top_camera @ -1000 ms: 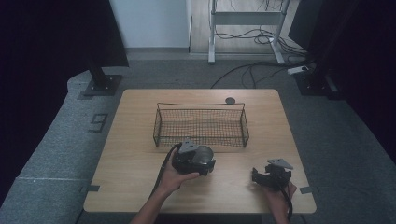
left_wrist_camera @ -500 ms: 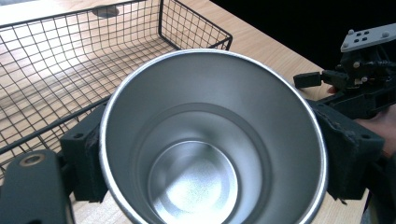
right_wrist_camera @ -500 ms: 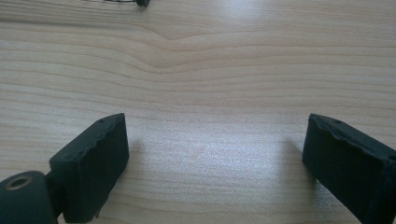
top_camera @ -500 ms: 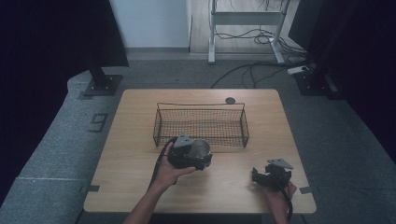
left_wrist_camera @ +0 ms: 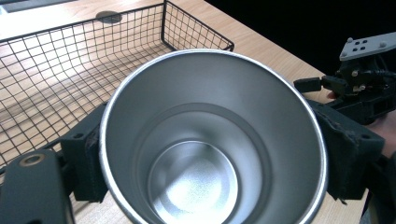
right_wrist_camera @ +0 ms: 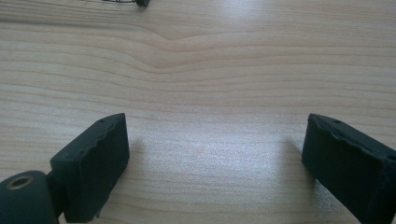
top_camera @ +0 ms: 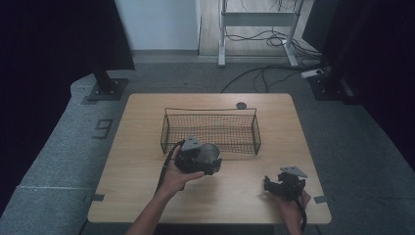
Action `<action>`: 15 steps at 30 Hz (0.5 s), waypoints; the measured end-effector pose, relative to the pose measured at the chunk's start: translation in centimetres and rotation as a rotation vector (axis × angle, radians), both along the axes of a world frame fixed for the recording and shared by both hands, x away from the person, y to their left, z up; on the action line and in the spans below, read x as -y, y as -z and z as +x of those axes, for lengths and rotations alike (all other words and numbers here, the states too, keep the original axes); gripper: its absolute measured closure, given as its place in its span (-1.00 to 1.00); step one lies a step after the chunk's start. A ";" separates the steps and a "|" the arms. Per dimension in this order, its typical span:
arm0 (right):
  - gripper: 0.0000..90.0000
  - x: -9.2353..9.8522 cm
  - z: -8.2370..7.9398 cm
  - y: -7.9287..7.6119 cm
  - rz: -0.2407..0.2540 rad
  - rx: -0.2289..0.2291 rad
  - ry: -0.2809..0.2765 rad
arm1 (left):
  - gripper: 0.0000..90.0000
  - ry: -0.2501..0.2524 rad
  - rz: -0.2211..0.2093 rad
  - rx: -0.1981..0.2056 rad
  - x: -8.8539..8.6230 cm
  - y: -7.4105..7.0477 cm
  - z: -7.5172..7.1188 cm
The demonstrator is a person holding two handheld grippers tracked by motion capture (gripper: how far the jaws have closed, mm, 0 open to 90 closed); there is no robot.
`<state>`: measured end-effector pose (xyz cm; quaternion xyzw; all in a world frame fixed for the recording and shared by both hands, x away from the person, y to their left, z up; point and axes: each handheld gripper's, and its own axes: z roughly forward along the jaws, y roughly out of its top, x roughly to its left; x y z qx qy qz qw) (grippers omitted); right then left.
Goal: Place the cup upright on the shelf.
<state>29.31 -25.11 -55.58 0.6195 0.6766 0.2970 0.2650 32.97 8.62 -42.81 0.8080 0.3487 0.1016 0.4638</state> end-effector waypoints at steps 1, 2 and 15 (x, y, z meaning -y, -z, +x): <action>-0.84 0.0 0.0 0.0 0.001 -0.001 0.001 | -0.68 -0.001 0.001 0.001 0.0 0.0 0.1; -0.84 0.0 0.0 0.0 0.001 -0.001 0.001 | -0.68 -0.002 0.001 0.001 0.0 -0.1 0.1; -0.84 0.0 0.0 0.0 0.002 -0.001 0.001 | -0.68 -0.011 -0.003 -0.008 -0.4 -0.6 1.0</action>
